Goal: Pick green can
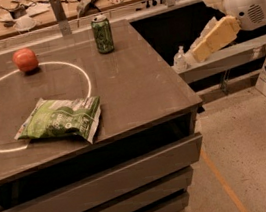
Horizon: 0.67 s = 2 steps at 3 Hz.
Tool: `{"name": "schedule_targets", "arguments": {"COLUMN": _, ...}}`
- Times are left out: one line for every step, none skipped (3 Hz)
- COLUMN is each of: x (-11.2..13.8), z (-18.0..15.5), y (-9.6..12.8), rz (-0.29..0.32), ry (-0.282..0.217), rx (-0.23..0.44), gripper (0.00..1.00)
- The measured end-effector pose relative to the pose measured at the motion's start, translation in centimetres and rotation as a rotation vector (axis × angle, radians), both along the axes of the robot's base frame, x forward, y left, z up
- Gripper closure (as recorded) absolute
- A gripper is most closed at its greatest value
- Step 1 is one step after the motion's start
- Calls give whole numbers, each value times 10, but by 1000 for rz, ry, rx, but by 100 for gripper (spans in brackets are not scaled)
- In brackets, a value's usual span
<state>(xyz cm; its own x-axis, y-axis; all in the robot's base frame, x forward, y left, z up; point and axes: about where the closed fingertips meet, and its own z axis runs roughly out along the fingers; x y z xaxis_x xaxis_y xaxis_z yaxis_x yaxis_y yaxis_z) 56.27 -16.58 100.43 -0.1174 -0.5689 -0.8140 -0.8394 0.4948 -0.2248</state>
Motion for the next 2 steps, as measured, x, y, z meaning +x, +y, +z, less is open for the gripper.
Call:
{"name": "schedule_targets", "arguments": {"x": 0, "z": 0, "y": 0, "rz": 1, "ry": 0, "rx": -2, "gripper": 0}}
{"name": "schedule_targets", "arguments": {"x": 5, "z": -1, "y": 1, "rz": -56, "ry": -9, "rx": 23, "gripper": 0}}
